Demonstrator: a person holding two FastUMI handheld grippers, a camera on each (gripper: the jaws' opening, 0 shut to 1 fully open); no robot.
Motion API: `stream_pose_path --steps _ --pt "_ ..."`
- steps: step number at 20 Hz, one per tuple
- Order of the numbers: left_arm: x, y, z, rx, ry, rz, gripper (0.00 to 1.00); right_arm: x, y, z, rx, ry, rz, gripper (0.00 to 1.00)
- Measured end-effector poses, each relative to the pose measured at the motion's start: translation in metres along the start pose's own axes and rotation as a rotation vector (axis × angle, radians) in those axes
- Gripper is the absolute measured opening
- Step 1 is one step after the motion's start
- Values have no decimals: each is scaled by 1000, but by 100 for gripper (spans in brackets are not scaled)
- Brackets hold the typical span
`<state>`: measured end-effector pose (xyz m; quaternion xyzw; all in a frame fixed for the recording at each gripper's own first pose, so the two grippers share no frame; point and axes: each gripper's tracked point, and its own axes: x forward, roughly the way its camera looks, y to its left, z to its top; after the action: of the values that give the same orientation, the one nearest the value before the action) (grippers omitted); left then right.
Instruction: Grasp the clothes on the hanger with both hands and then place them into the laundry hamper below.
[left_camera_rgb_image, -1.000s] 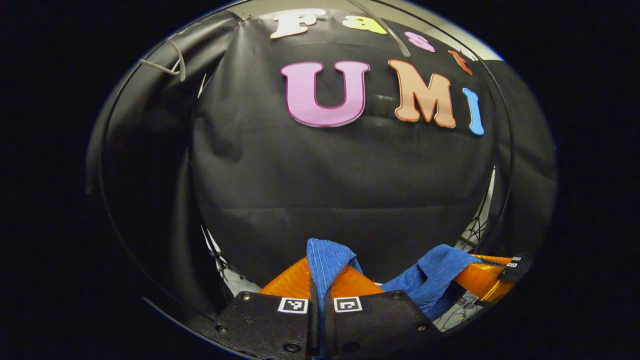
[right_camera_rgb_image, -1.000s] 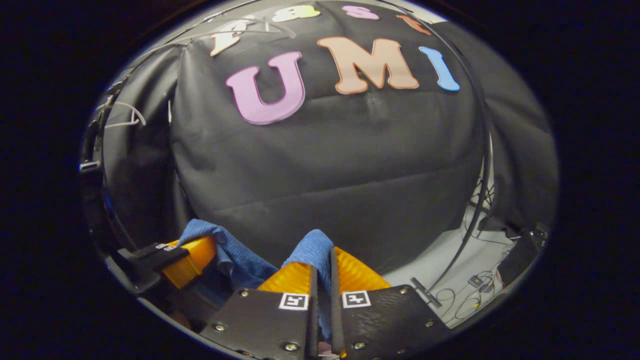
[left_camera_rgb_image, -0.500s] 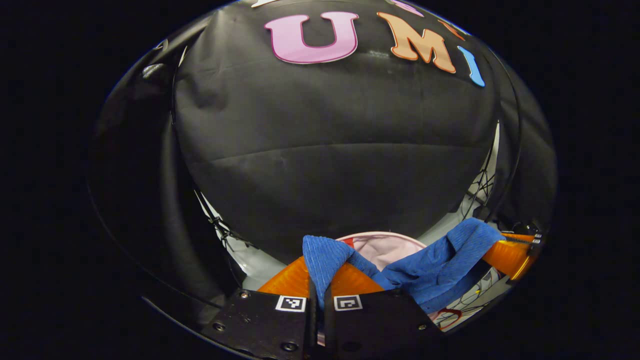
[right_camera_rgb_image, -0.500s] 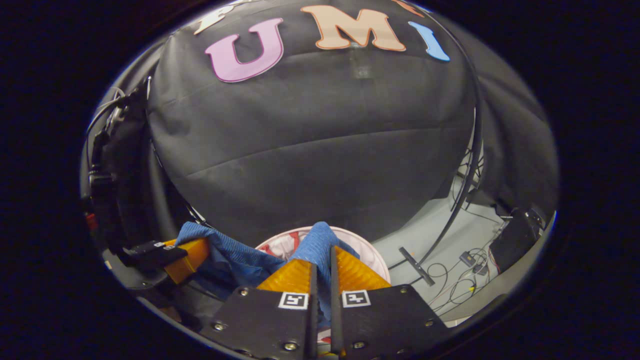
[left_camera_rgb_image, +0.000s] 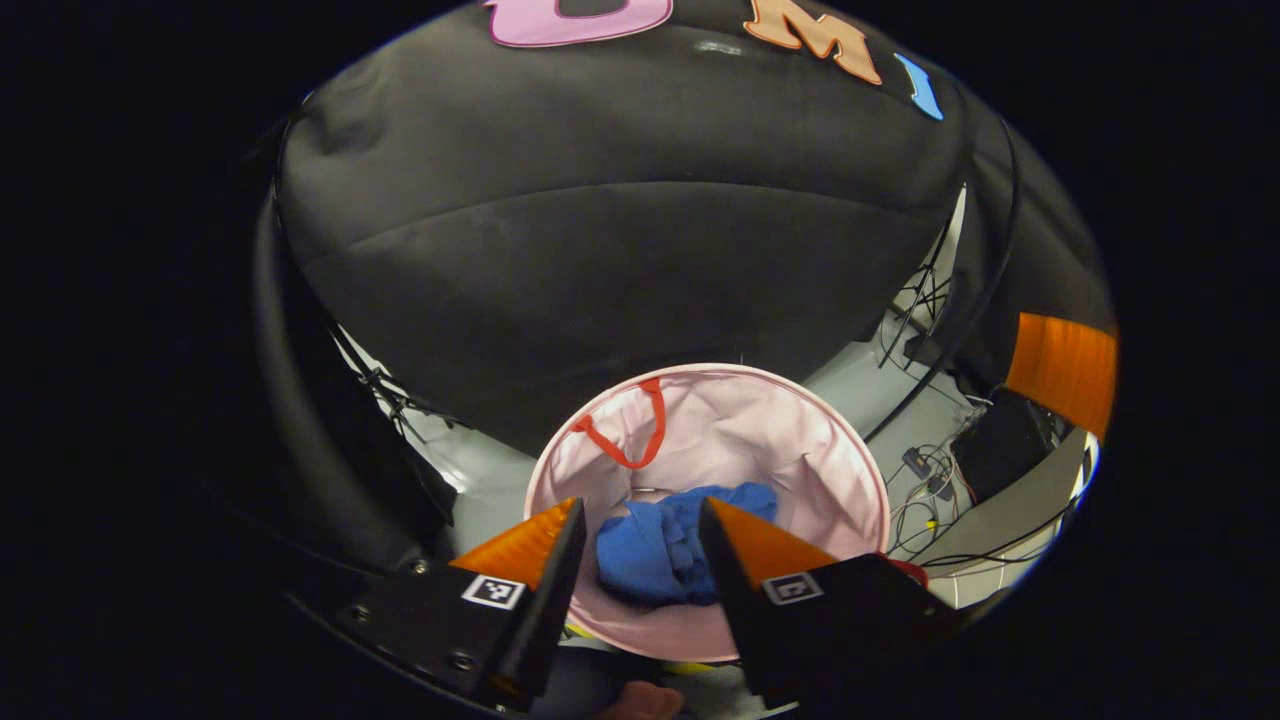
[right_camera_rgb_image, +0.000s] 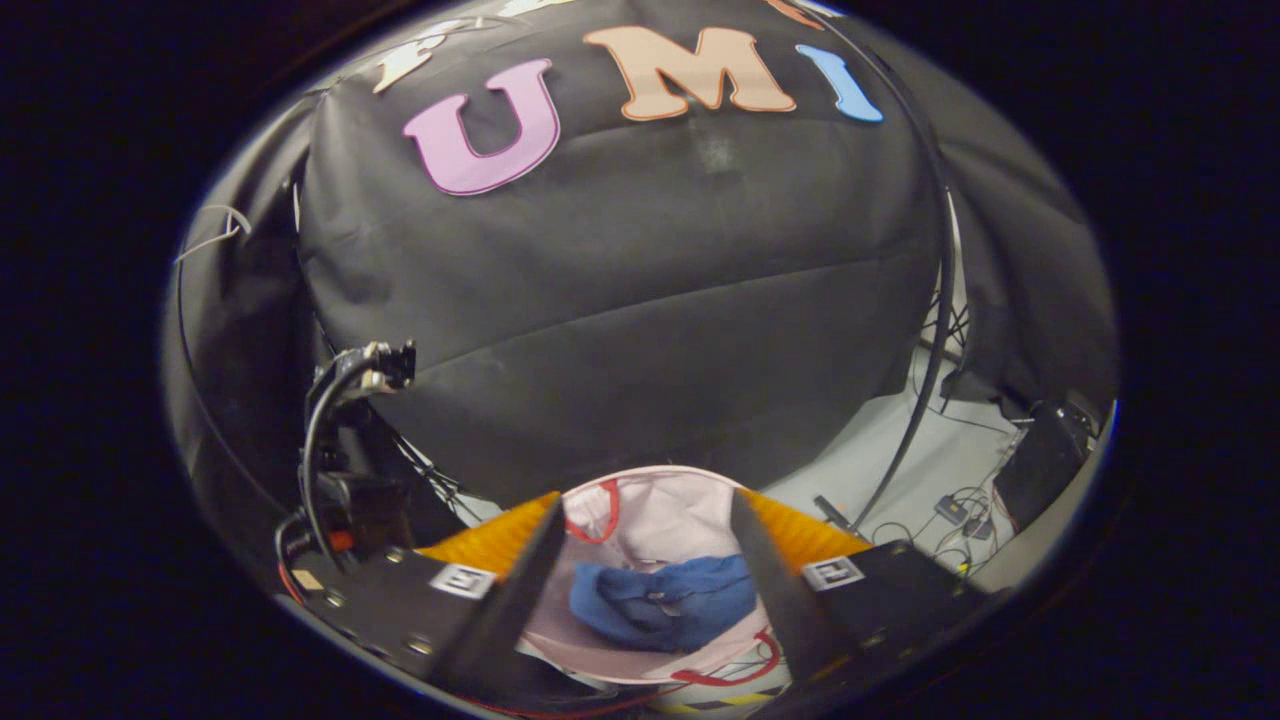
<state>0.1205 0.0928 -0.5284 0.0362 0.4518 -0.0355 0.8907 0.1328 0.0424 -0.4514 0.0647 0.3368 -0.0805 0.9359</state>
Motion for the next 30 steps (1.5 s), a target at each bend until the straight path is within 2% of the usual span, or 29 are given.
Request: stream_pose_path --steps 1,4,5,7,9,14,22,26,30 --pt "-6 1 3 -8 -2 3 80 -1 -4 -5 3 -5 -4 99" --pt "-27 16 15 -31 -23 53 90 -16 -7 -1 26 -20 -12 99" --pt "-32 21 21 -18 -39 71 99 -22 -8 3 32 -30 -13 99" --pt "-42 31 28 11 -72 138 98 -37 -8 12 33 -58 -16 99" --pt "-63 39 40 35 -117 164 99 -54 -10 22 14 -86 -31 99" --pt "-125 22 73 48 -231 131 98 -99 -6 53 26 -169 -35 99" --pt "-252 4 142 6 -517 65 98 -181 1 114 -25 -331 -42 99" --pt "-303 13 174 3 -638 106 100 -224 4 150 -89 -428 -57 99" --pt "-354 11 202 -30 -768 124 98 -264 15 183 -118 -516 -30 98"
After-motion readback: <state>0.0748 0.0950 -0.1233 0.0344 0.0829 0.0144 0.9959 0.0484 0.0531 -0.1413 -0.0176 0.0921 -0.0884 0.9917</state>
